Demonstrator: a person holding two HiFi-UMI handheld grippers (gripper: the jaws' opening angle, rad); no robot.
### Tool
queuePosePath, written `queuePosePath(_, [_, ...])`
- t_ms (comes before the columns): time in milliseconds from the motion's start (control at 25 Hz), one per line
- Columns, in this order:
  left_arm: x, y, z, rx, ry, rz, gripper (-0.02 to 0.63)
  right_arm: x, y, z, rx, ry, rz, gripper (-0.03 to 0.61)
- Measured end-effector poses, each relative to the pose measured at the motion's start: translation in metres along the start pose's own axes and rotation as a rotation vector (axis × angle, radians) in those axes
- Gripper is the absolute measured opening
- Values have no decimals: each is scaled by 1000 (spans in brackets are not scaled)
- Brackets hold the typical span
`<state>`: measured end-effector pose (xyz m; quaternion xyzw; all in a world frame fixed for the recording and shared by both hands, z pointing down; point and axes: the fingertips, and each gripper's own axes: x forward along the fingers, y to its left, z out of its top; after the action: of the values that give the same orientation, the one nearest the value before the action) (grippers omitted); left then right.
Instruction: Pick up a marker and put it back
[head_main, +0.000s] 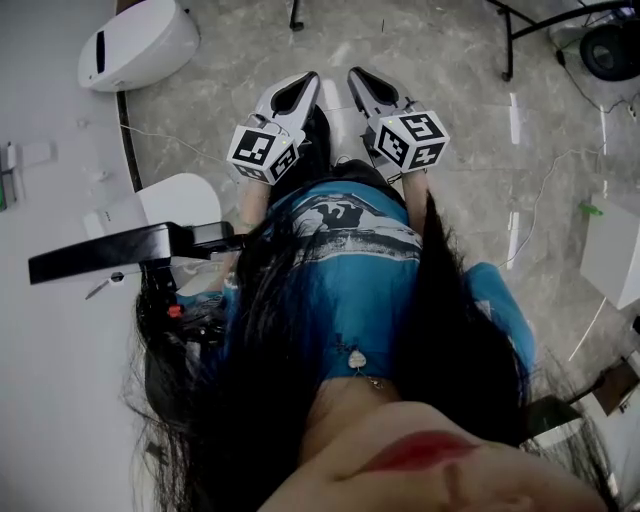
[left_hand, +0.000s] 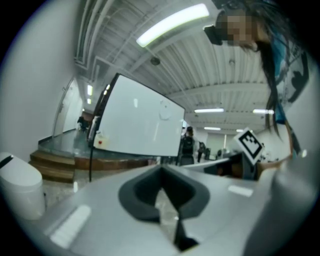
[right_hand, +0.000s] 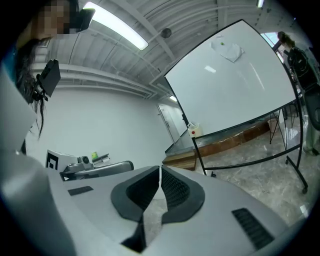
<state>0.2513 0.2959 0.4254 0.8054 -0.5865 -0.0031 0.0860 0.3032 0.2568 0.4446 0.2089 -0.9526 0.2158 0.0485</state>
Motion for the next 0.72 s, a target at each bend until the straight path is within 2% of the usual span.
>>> queuePosePath(200, [27, 53, 3, -32, 0, 12, 2, 48, -18, 13, -8, 30, -7, 18])
queuePosePath(400, [55, 114, 27, -21, -11, 9, 2, 106, -31, 41, -8, 34, -14, 18])
queuePosePath(560, [67, 176, 54, -17, -31, 9, 2, 168, -30, 68, -18, 25, -10, 18])
queuePosePath(720, [87, 239, 66, -14, -32, 1, 2, 233, -36, 87, -26, 19, -8, 18])
